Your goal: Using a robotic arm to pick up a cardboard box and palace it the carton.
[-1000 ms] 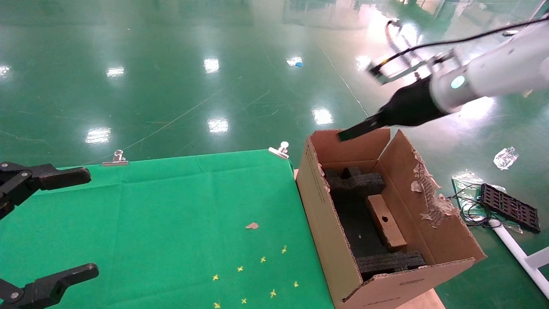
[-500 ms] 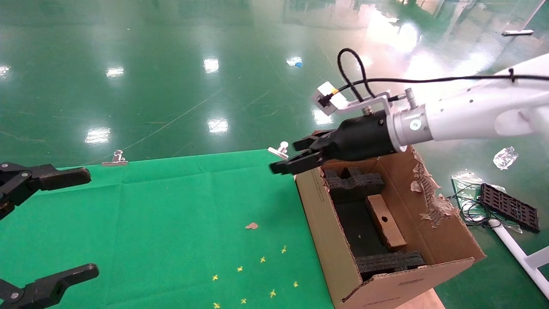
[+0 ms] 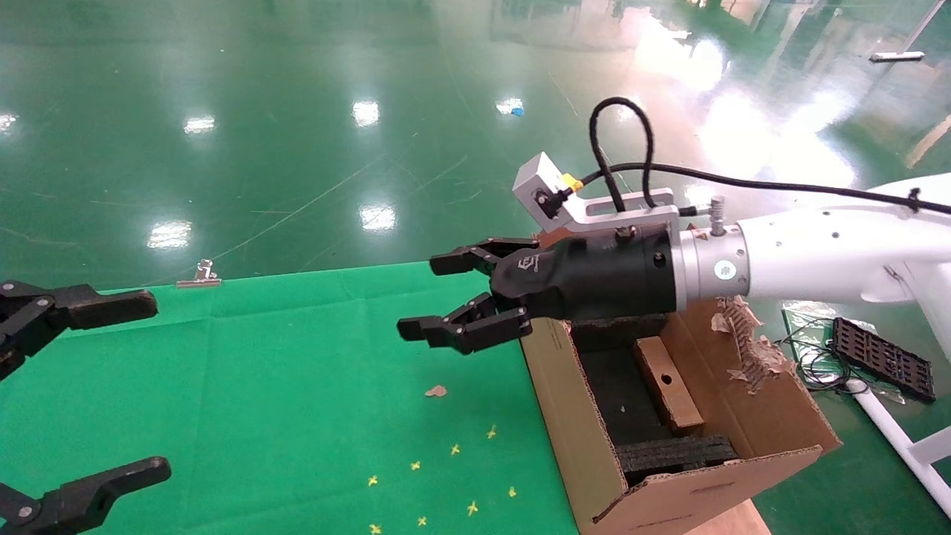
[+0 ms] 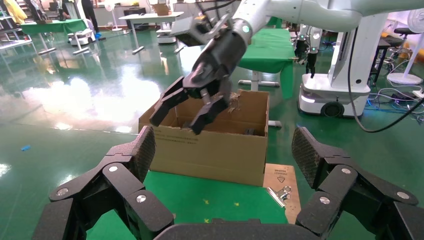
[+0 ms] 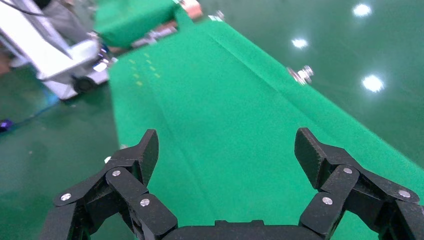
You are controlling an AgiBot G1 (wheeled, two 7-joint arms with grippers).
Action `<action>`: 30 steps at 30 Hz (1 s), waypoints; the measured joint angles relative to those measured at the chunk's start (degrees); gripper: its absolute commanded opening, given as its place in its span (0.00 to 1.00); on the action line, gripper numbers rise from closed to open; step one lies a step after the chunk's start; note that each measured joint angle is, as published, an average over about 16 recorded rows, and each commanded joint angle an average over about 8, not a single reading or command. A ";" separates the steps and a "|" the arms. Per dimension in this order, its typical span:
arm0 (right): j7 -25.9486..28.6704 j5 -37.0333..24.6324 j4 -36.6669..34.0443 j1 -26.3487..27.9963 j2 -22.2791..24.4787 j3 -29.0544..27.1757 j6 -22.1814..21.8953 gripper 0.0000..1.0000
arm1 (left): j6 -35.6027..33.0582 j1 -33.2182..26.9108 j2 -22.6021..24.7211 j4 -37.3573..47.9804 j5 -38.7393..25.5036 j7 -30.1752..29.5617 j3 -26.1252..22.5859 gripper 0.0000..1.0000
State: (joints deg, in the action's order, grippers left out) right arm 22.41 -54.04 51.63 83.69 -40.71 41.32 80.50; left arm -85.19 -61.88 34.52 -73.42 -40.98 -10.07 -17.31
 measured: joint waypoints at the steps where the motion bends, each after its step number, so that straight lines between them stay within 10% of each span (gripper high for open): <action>1: -0.56 0.58 1.05 -1.06 0.27 -1.21 0.25 1.00 | 0.00 0.00 0.00 0.00 0.00 0.00 0.00 1.00; 30: -12.09 13.11 23.58 -23.84 6.05 -27.28 5.56 1.00 | 0.04 0.00 -0.03 0.02 0.05 0.03 -0.06 1.00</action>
State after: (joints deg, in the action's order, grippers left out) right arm 10.32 -40.93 75.21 59.85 -34.66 14.03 86.07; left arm -85.14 -61.88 34.49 -73.40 -40.93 -10.03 -17.37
